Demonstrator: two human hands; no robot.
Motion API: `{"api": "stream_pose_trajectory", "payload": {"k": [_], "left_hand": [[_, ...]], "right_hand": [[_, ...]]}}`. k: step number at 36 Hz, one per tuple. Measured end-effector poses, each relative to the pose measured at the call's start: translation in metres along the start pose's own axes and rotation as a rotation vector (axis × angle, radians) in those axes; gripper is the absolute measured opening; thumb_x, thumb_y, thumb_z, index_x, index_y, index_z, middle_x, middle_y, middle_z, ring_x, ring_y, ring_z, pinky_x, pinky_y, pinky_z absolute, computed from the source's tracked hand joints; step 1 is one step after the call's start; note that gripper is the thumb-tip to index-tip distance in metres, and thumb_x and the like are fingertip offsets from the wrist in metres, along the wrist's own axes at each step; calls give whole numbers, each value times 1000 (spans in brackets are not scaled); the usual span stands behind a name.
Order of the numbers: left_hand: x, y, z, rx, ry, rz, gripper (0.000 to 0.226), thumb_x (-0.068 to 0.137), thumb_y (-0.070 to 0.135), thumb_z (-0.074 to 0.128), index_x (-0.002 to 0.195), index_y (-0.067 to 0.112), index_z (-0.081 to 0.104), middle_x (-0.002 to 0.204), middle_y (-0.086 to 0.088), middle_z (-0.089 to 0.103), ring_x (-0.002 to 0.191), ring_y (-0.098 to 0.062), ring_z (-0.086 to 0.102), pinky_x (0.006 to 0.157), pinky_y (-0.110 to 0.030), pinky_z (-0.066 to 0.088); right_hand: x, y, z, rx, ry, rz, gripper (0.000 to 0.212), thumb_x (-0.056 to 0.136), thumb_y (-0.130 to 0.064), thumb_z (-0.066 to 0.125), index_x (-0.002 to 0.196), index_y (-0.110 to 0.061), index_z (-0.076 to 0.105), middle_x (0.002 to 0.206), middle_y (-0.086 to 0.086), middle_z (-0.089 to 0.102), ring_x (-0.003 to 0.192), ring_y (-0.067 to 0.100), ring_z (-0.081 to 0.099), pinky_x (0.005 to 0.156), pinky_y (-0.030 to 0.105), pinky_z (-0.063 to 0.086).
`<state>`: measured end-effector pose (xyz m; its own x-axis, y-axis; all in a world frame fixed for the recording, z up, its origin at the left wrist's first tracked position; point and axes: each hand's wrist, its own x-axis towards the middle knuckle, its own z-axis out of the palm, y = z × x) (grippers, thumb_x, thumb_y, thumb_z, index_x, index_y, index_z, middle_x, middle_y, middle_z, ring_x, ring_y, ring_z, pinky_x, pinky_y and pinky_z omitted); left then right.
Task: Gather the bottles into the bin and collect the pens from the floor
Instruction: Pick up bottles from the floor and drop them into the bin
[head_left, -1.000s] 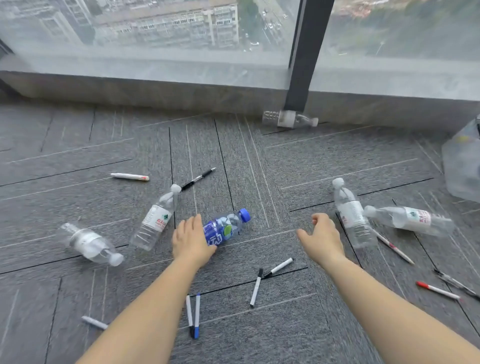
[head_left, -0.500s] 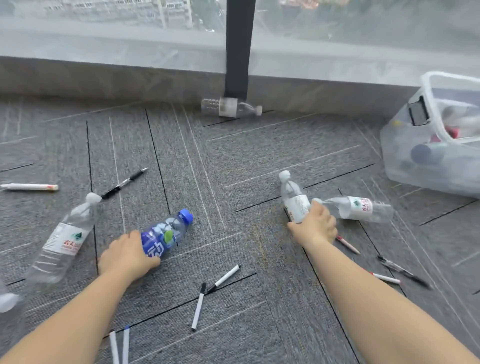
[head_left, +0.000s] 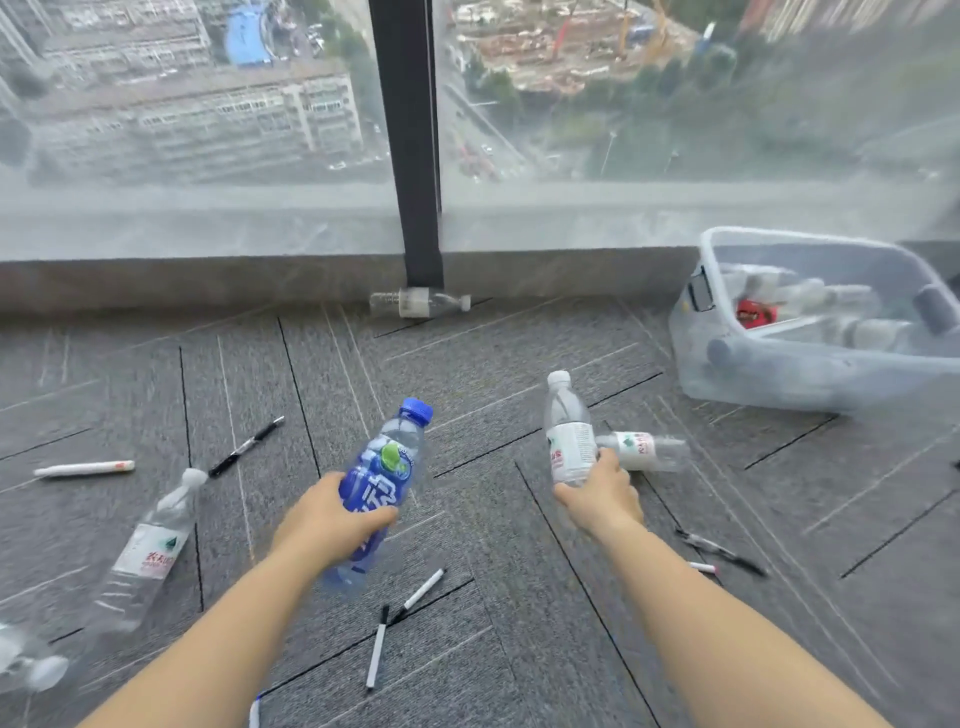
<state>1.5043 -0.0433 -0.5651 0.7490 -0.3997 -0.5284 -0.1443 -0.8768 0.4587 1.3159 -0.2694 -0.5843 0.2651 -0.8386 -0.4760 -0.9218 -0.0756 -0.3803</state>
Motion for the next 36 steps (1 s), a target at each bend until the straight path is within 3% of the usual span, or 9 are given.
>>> {"api": "stream_pose_trajectory", "payload": {"k": [12,17,21,29,33,36], "left_hand": [[-199,180,-75,-181,10,345,54,65,42,83,103,22,49,96,-1,64,86,-20,63,84,-38,53],[-283,217,-74,-132,-13,465,67,48,55,81,99,23,53,94,-2,67,84,-23,67,82,-42,56],[-333,237,-56,-81,-7,527,70,57,44,84,113,18,51,107,-7,63,95,-27,63,89,-44,53],[-331,308,5,11,16,588,67,62,38,80,117,19,47,111,-4,61,99,-25,60,88,-39,52],[-299,373,34,113,58,639,68,63,43,77,119,22,45,113,-2,61,102,-24,59,84,-35,49],[-278,443,37,211,179,697,65,67,50,74,120,24,47,114,-3,62,104,-26,58,85,-35,45]], "right_hand": [[-155,54,-256,262,228,-87,74,65,-55,66,124,-17,41,117,6,60,104,30,60,89,42,51],[-231,106,-312,393,272,-130,70,69,-48,70,119,-15,35,114,6,58,103,29,61,90,48,51],[-268,146,-329,452,292,-110,77,65,-49,73,121,-16,33,117,6,56,103,27,60,91,49,51],[-232,201,-340,559,282,-41,74,75,-34,73,133,-15,32,120,6,54,98,24,58,85,42,52],[-180,218,-356,656,275,4,74,78,-30,72,136,-13,30,112,3,52,96,23,58,82,40,52],[-146,225,-382,685,296,34,73,77,-31,73,136,-13,33,113,3,54,97,23,58,81,37,51]]}}
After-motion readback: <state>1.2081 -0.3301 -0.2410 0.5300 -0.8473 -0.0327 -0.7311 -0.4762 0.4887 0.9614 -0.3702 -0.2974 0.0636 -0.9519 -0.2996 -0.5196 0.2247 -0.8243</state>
